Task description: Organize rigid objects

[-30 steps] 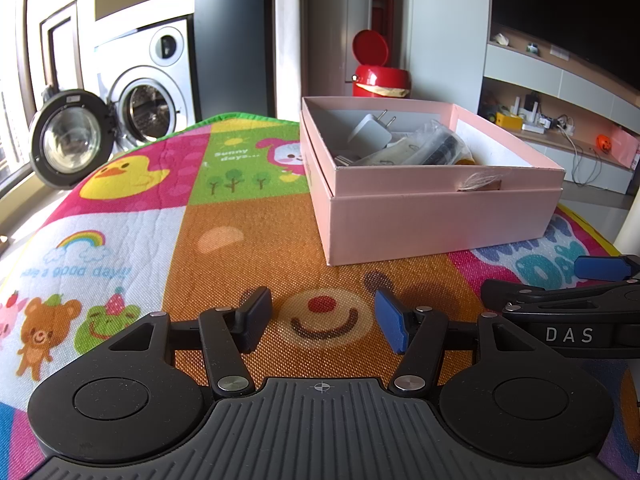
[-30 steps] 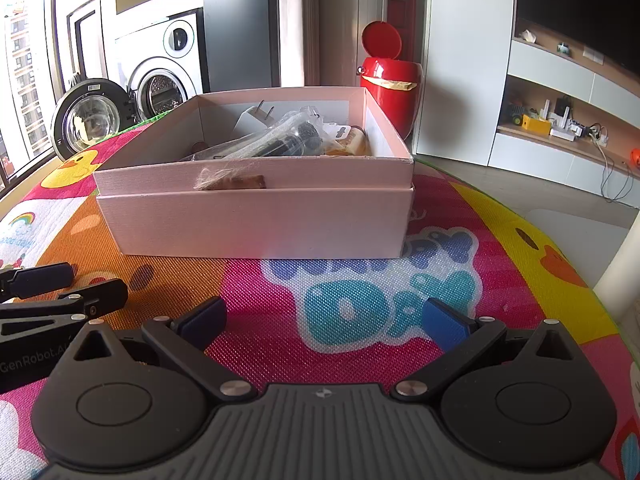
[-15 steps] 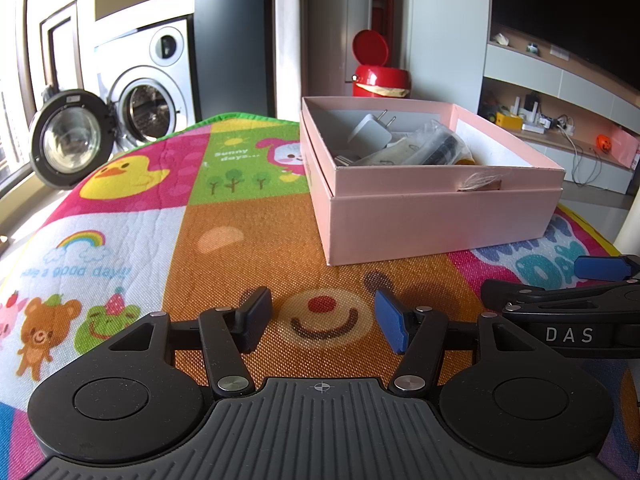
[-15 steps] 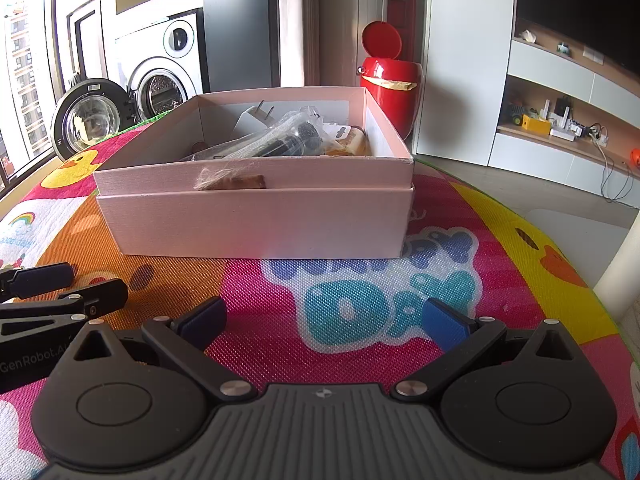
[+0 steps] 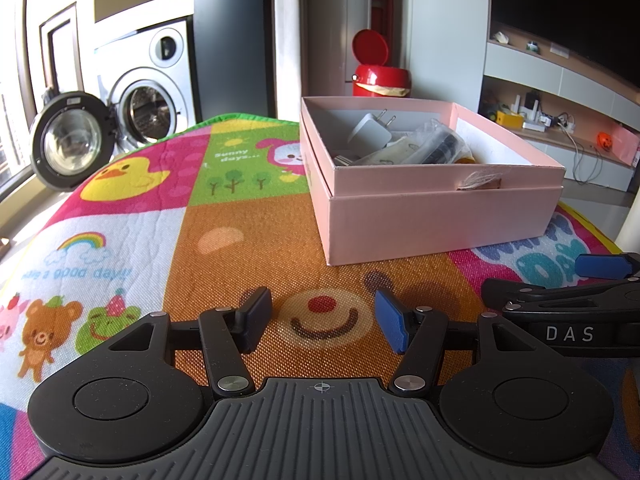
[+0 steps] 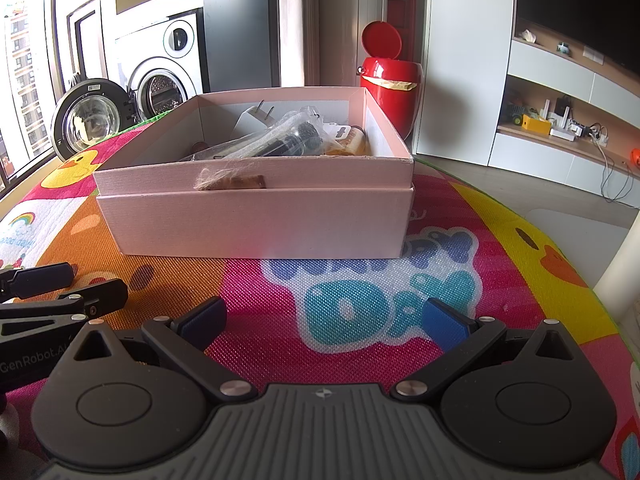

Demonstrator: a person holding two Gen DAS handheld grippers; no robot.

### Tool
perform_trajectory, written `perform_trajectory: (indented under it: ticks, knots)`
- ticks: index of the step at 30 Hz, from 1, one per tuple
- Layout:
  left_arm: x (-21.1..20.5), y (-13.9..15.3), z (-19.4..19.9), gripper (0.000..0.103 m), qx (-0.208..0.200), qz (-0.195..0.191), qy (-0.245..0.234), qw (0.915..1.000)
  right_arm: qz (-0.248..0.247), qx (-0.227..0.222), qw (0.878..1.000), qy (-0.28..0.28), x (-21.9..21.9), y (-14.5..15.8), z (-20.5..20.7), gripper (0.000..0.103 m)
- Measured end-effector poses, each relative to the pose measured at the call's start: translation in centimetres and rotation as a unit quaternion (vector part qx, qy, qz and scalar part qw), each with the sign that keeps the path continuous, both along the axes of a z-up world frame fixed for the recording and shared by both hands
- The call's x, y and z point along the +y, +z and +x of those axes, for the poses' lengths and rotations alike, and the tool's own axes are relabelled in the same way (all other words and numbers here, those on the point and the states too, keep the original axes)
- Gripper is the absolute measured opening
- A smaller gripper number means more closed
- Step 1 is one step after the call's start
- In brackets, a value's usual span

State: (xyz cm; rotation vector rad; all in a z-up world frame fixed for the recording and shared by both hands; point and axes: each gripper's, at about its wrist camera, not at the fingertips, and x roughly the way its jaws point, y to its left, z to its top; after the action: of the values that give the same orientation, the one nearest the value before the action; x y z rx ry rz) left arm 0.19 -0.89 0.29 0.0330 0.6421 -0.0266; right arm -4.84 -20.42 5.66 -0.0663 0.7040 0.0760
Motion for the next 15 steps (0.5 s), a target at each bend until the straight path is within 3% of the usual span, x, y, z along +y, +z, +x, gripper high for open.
perform_trajectory:
  ticks: [15]
  knots:
    - [0.29, 0.22, 0.22, 0.063, 0.002, -0.012, -0.002, 0.9999, 0.0, 0.0, 1.0, 0.0, 0.01, 0.0, 0.01, 0.103]
